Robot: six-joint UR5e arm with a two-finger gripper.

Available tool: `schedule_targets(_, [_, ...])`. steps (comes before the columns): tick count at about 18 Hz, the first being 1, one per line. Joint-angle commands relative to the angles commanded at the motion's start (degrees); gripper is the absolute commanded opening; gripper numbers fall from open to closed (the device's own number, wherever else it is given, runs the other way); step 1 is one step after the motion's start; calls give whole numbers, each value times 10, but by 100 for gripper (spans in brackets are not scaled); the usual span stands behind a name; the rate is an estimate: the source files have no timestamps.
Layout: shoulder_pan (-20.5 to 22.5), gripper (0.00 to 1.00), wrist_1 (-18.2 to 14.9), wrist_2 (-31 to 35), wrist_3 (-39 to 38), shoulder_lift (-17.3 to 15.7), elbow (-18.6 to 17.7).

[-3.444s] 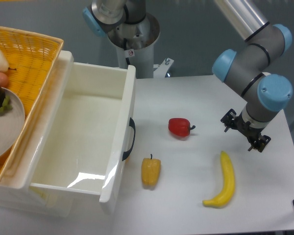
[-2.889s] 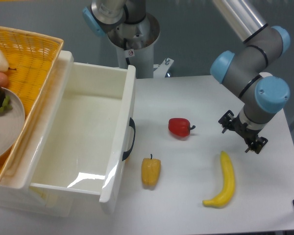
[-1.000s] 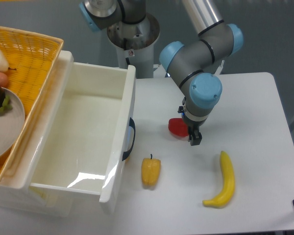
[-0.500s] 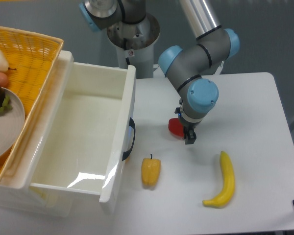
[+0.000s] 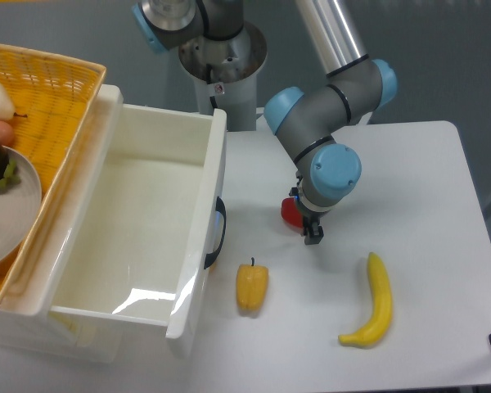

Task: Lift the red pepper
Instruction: 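Close the gripper around the red bell pepper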

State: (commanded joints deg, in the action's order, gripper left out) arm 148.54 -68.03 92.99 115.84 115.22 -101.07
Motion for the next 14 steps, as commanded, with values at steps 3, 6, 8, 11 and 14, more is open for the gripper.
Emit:
schedule_targets(3, [0,97,6,0,1,3,-4])
schedule_targets(6, [0,96,17,0,1,4,-11])
schedule_targets(8, [0,92,21,0,3,4,-13])
schedule_targets(11, [0,79,24,1,2,4,-15])
schedule_targets(14, [3,64,24,-1,2,4,-13])
